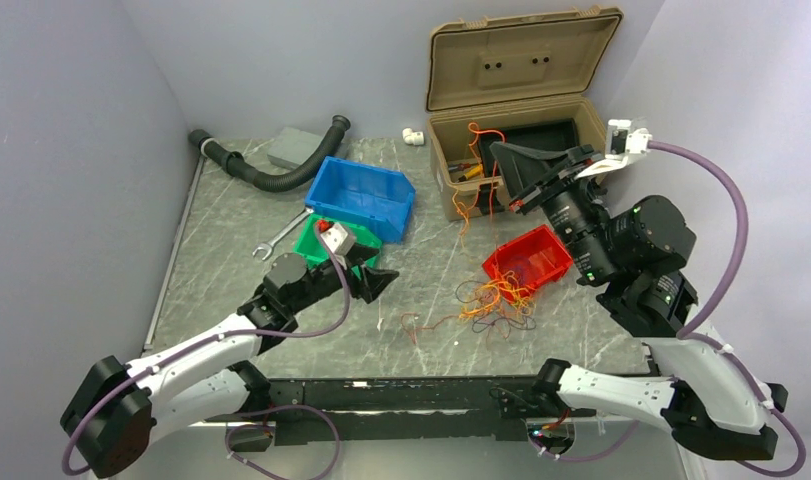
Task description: Untangle the cables
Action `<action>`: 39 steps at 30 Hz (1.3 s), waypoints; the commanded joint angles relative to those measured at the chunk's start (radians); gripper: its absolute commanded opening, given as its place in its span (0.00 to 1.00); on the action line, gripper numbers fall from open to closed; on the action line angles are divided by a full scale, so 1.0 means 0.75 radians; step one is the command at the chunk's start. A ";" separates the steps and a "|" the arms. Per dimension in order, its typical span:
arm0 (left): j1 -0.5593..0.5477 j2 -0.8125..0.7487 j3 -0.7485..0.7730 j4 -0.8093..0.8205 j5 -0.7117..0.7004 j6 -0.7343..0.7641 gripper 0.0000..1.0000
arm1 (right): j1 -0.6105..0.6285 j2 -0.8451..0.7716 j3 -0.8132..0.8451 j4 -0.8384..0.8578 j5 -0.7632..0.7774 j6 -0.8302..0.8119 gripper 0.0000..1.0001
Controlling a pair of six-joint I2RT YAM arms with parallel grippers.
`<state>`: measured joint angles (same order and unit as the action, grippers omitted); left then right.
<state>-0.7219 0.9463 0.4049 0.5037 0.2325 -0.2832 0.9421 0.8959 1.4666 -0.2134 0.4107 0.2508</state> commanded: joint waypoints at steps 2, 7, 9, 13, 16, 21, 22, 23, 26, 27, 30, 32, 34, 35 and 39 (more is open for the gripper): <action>-0.058 0.110 0.176 0.208 0.166 0.146 0.77 | -0.001 0.002 -0.001 0.035 -0.044 0.015 0.00; -0.111 0.241 0.276 0.285 0.194 0.159 0.76 | 0.000 0.031 -0.012 0.043 -0.080 0.036 0.00; -0.120 0.293 0.314 0.299 0.205 0.160 0.76 | 0.000 0.046 -0.017 0.054 -0.097 0.045 0.00; -0.126 0.392 0.377 0.335 0.240 0.136 0.76 | 0.000 0.073 -0.026 0.089 -0.125 0.059 0.00; -0.126 0.458 0.447 0.241 0.162 0.139 0.68 | -0.001 0.092 -0.033 0.118 -0.133 0.055 0.00; -0.121 0.479 0.440 0.157 -0.199 0.135 0.00 | -0.001 0.098 -0.045 0.126 -0.106 0.047 0.00; -0.118 0.468 0.405 0.173 -0.256 0.117 0.00 | 0.000 0.093 -0.052 0.125 -0.093 0.042 0.00; -0.110 0.454 0.367 0.204 -0.280 0.101 0.00 | 0.000 0.082 -0.062 0.125 -0.071 0.038 0.00; -0.081 0.406 0.244 0.287 -0.264 0.062 0.00 | 0.000 0.042 -0.093 0.112 0.016 0.022 0.00; -0.077 0.390 0.212 0.280 -0.252 0.053 0.00 | 0.000 0.028 -0.104 0.105 0.046 0.017 0.00; -0.047 0.355 0.122 0.252 -0.242 -0.008 0.00 | 0.001 -0.022 -0.138 0.086 0.130 -0.001 0.00; -0.005 0.344 0.048 0.266 -0.201 -0.083 0.00 | -0.001 -0.055 -0.156 0.070 0.190 -0.014 0.00; 0.042 0.346 -0.015 0.292 -0.120 -0.145 0.00 | 0.000 -0.078 -0.167 0.056 0.236 -0.037 0.00; 0.051 0.346 -0.034 0.302 -0.094 -0.155 0.00 | 0.000 -0.086 -0.170 0.043 0.253 -0.045 0.00; 0.054 0.336 -0.066 0.320 -0.014 -0.146 0.12 | -0.001 -0.106 -0.177 0.005 0.277 -0.057 0.00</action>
<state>-0.7040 1.1889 0.4072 0.8272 0.1757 -0.3641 0.9447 0.8856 1.2972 -0.3344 0.5213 0.2447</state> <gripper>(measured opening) 0.072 0.009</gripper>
